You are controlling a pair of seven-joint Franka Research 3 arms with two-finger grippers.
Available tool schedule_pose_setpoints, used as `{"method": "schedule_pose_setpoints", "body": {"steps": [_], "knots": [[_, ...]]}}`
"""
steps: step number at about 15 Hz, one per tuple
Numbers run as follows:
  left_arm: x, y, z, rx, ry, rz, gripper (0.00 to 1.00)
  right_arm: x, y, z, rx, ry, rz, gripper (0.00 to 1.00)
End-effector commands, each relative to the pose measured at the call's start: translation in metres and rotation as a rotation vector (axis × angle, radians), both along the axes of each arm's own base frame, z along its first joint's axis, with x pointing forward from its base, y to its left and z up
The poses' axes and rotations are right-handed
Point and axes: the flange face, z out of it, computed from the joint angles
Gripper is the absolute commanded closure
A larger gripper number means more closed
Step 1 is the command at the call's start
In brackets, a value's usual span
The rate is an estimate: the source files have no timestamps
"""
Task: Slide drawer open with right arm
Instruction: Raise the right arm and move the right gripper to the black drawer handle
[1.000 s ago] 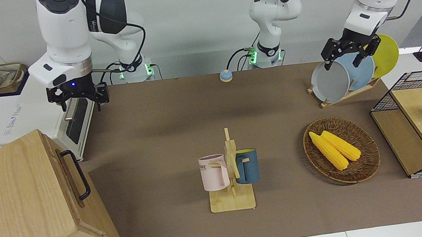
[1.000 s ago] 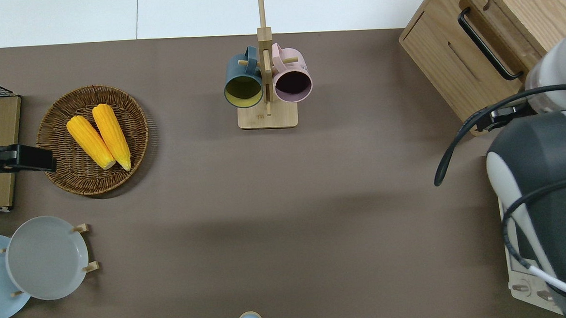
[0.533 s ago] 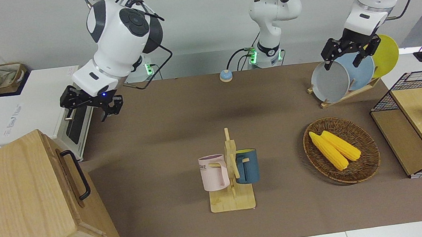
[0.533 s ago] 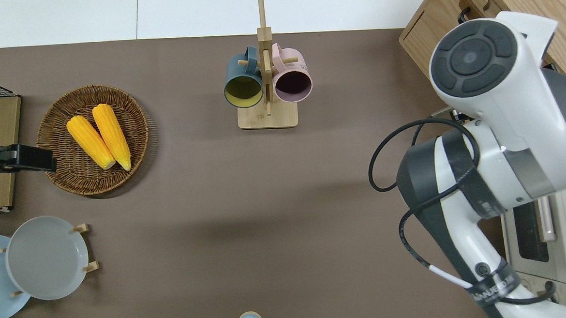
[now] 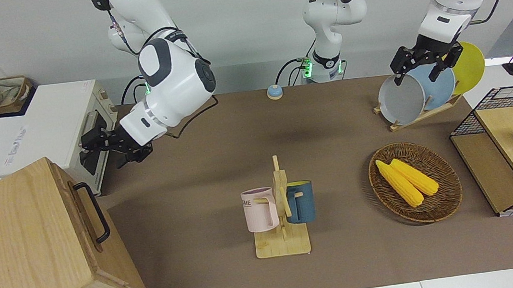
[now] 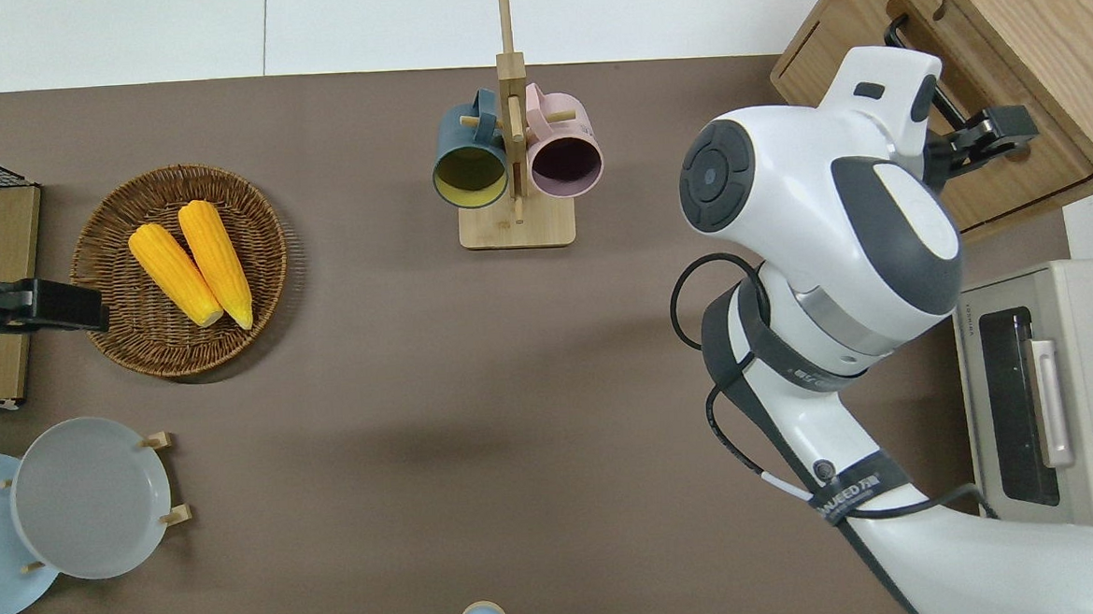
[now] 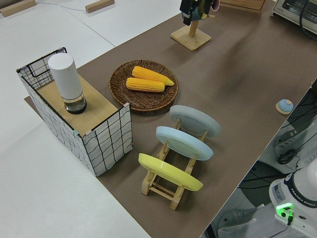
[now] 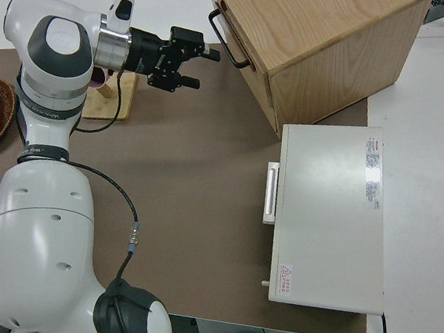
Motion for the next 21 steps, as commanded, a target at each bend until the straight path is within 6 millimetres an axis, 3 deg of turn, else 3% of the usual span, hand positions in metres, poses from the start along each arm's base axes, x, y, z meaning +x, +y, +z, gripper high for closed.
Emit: {"method": "schedule_pose_setpoints", "body": {"steps": [1, 9, 14, 21], "knots": [[0.004, 0.000, 0.002, 0.016, -0.008, -0.008, 0.00, 0.003, -0.001, -0.024, -0.122, -0.018, 0.030, 0.015], [0.004, 0.000, 0.002, 0.016, -0.008, -0.008, 0.00, 0.021, 0.004, -0.056, -0.293, -0.077, 0.112, 0.017], [0.004, 0.000, 0.002, 0.016, -0.008, -0.008, 0.00, 0.038, -0.009, -0.066, -0.386, -0.098, 0.190, 0.019], [0.004, 0.000, 0.002, 0.016, -0.008, -0.008, 0.00, 0.048, -0.006, -0.089, -0.364, -0.215, 0.247, 0.019]]}}
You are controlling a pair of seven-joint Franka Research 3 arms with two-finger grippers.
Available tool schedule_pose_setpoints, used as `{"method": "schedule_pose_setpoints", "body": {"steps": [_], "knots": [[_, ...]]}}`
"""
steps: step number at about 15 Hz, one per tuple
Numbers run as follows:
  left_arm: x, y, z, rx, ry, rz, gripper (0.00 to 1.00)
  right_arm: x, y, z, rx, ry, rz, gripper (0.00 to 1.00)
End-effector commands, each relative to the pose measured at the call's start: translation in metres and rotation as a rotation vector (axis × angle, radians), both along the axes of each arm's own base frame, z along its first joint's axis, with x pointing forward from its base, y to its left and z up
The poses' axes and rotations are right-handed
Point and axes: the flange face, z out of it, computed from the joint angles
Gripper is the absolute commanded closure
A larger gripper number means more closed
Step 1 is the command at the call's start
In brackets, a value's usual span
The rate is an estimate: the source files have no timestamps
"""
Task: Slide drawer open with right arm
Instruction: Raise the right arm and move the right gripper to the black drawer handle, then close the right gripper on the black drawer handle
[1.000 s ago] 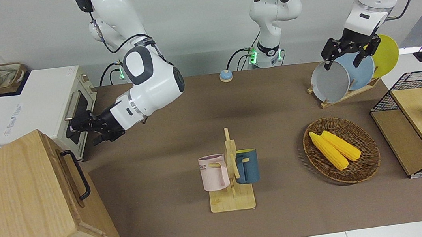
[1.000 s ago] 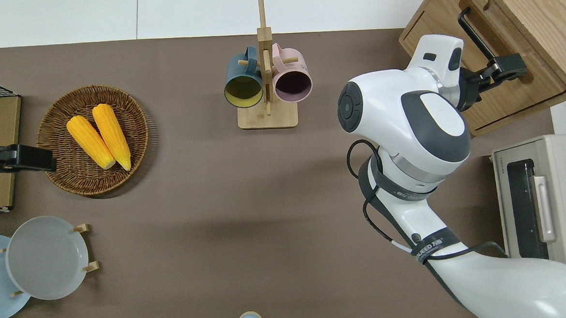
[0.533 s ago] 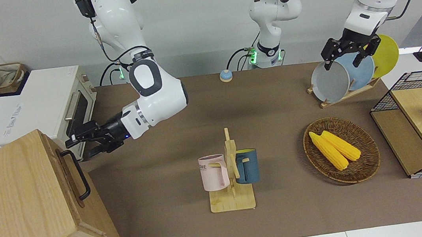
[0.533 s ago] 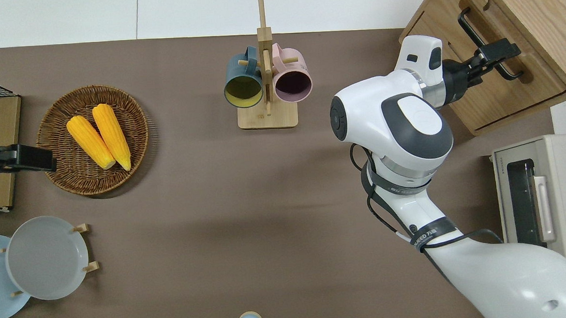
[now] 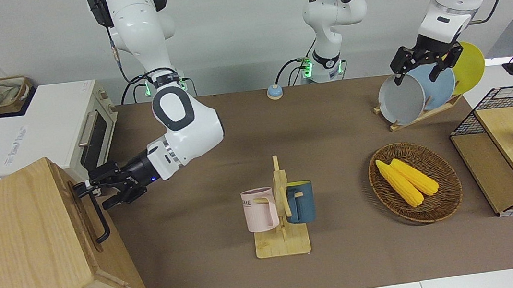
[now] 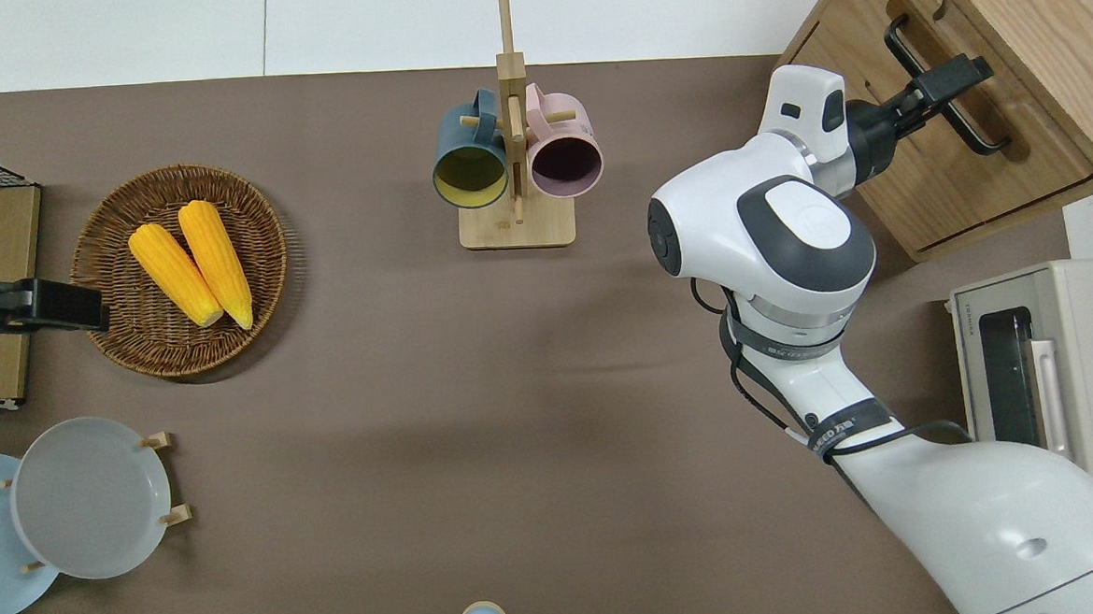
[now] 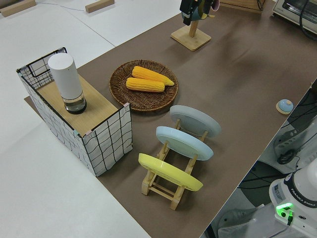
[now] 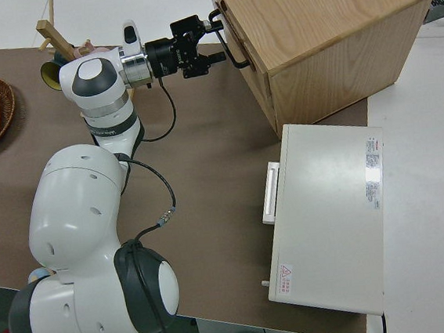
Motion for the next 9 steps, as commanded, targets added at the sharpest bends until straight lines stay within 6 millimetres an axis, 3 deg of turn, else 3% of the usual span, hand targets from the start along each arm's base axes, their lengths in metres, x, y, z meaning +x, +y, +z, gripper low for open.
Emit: {"method": "schedule_pose_setpoints", "body": {"steps": [1, 9], "knots": [[0.004, 0.000, 0.002, 0.016, -0.008, -0.008, 0.00, 0.002, 0.004, -0.009, -0.031, -0.030, 0.047, 0.019], [0.004, 0.000, 0.002, 0.016, -0.008, -0.008, 0.00, 0.010, 0.007, -0.028, -0.084, -0.024, 0.119, 0.028]]}}
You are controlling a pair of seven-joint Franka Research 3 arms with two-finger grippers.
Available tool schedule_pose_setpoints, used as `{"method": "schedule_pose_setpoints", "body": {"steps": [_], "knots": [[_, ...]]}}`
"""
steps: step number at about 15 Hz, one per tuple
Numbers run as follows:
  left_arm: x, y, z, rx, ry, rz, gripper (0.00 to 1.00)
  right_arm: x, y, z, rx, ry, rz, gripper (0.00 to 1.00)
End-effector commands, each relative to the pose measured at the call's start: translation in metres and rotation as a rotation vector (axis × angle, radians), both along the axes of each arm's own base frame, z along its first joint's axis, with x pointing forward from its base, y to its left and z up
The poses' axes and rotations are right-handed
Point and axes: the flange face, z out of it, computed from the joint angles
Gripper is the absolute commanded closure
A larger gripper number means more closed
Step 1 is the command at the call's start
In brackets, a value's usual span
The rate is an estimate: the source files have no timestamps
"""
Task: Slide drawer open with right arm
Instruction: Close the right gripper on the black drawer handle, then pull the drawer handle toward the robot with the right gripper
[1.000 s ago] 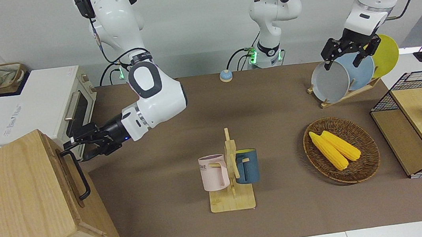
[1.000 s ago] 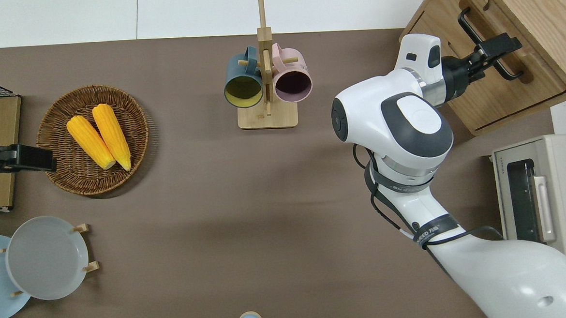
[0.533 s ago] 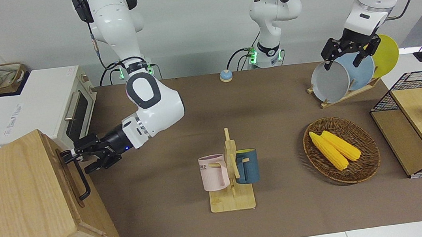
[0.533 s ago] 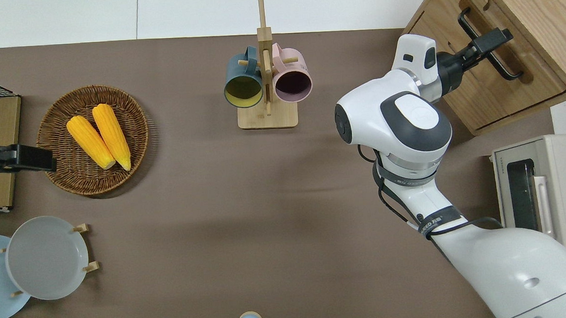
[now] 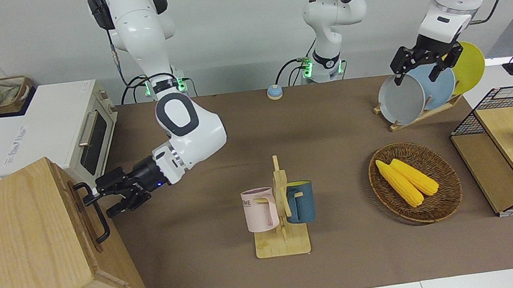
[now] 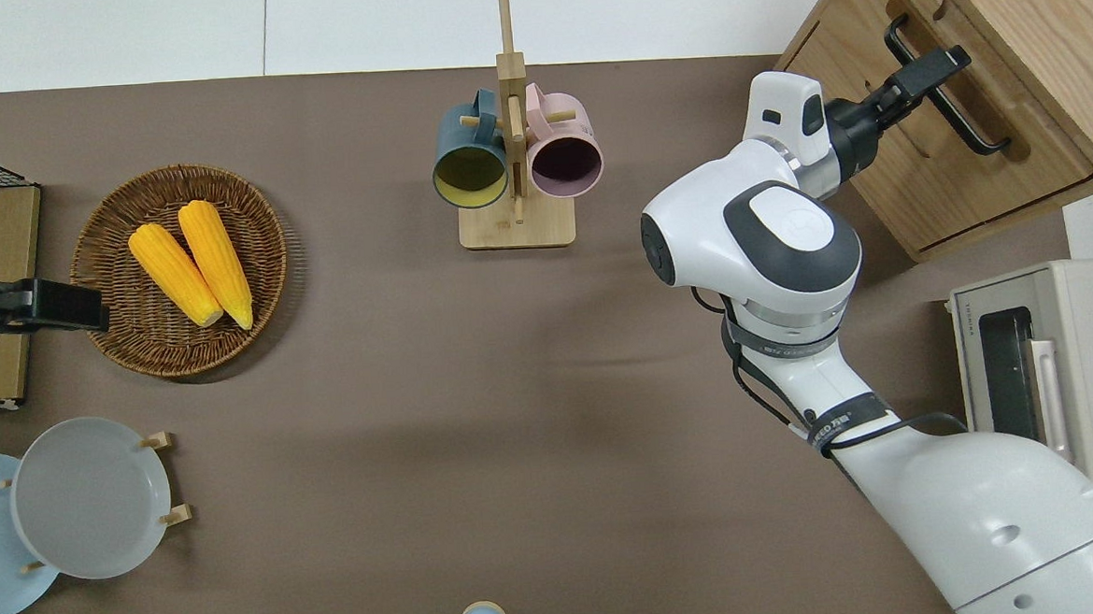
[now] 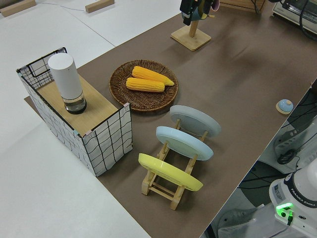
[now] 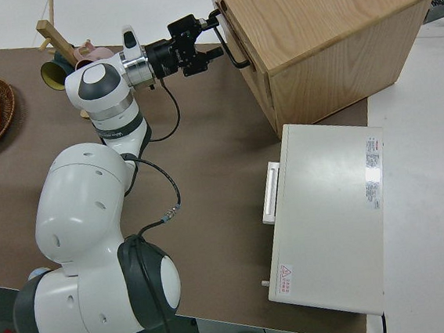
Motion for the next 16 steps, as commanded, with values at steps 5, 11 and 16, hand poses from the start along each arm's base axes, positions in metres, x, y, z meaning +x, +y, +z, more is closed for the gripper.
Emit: {"method": "schedule_pose_setpoints", "body": {"steps": [5, 11, 16], "knots": [[0.0041, 0.0000, 0.0023, 0.016, -0.008, -0.008, 0.00, 0.0053, -0.0036, -0.0212, -0.085, -0.028, 0.054, 0.073], [0.0041, 0.0000, 0.0023, 0.016, -0.008, -0.008, 0.00, 0.0061, -0.0054, -0.0172, -0.114, -0.006, 0.056, 0.457], [0.0041, 0.0000, 0.0023, 0.016, -0.008, -0.008, 0.00, 0.0039, -0.0012, -0.0147, -0.162, 0.033, 0.045, 0.898]]}}
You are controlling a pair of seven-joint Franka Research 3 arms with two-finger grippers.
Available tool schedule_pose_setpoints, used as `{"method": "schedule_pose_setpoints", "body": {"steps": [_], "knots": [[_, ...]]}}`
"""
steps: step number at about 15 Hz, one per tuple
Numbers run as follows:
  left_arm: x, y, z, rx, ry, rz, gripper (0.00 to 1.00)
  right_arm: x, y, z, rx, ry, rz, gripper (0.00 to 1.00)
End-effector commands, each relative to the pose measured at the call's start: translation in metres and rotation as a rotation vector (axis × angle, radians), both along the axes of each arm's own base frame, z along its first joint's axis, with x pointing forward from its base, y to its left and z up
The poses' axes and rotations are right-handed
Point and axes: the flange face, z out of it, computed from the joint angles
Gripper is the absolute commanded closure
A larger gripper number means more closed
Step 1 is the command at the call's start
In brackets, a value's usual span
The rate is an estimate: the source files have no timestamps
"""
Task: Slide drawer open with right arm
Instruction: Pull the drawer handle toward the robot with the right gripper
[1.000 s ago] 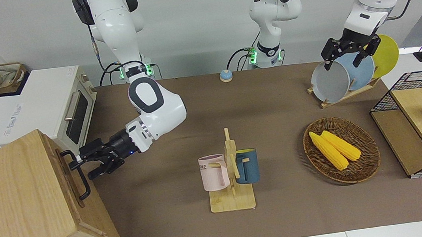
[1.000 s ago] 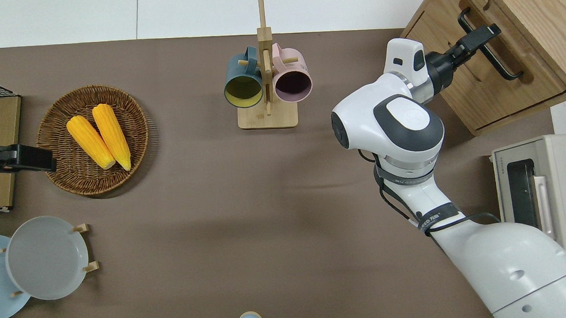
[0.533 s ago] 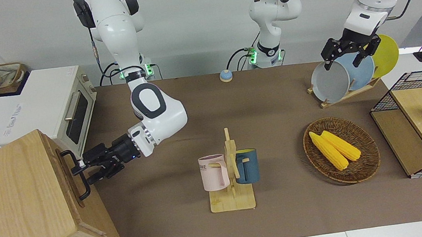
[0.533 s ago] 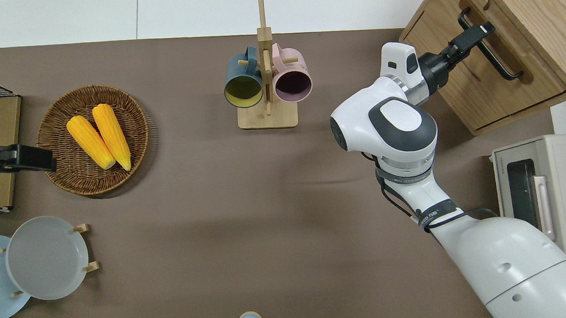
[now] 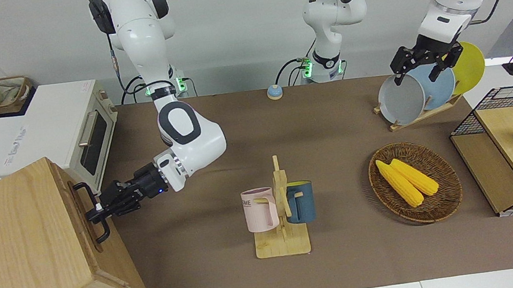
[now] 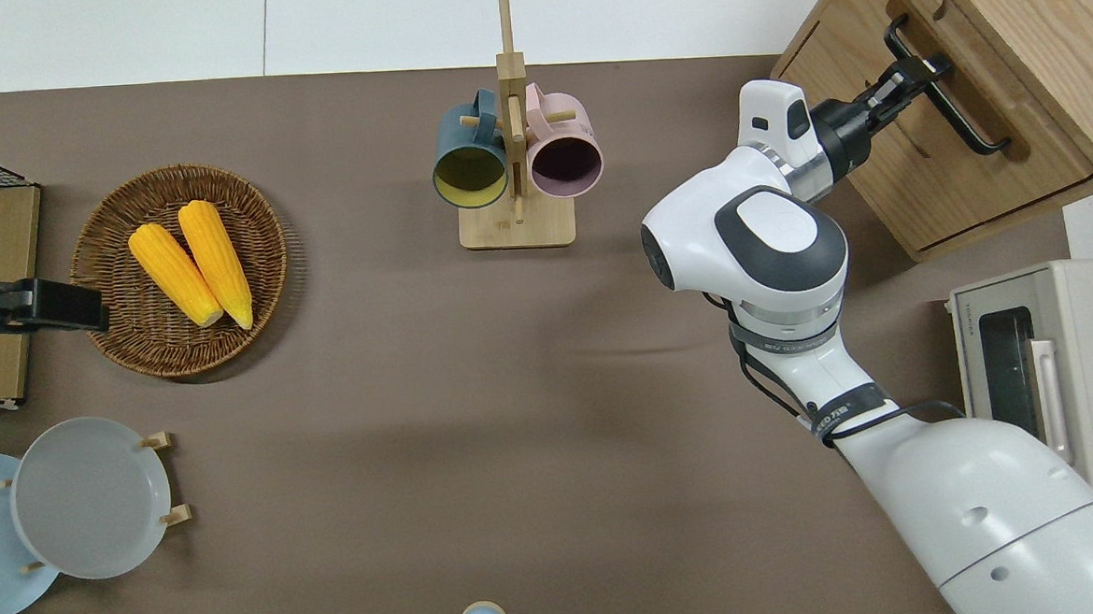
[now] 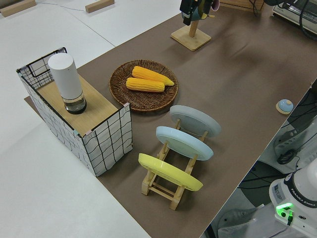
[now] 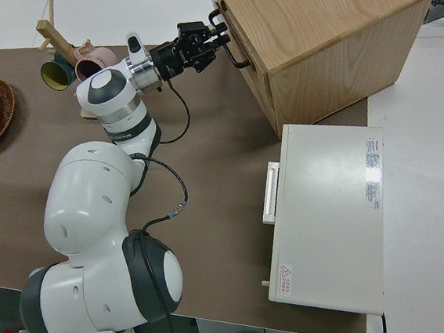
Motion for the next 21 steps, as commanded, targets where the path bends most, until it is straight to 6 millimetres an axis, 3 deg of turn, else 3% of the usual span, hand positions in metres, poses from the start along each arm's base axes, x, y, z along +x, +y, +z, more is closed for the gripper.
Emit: {"method": "schedule_pose_setpoints", "body": {"steps": [1, 6, 11, 21], "knots": [[0.004, 0.000, 0.002, 0.016, -0.008, -0.008, 0.00, -0.004, 0.005, 0.003, -0.066, 0.019, -0.003, 0.919], [0.004, 0.000, 0.002, 0.016, -0.008, -0.008, 0.00, -0.015, 0.030, 0.007, -0.076, 0.005, -0.027, 0.921], [0.004, 0.000, 0.002, 0.014, -0.008, -0.008, 0.00, -0.038, 0.082, 0.012, -0.077, 0.022, -0.034, 0.921], [0.004, 0.000, 0.002, 0.016, -0.008, -0.008, 0.00, -0.085, 0.156, 0.022, -0.060, 0.005, -0.075, 0.917]]}}
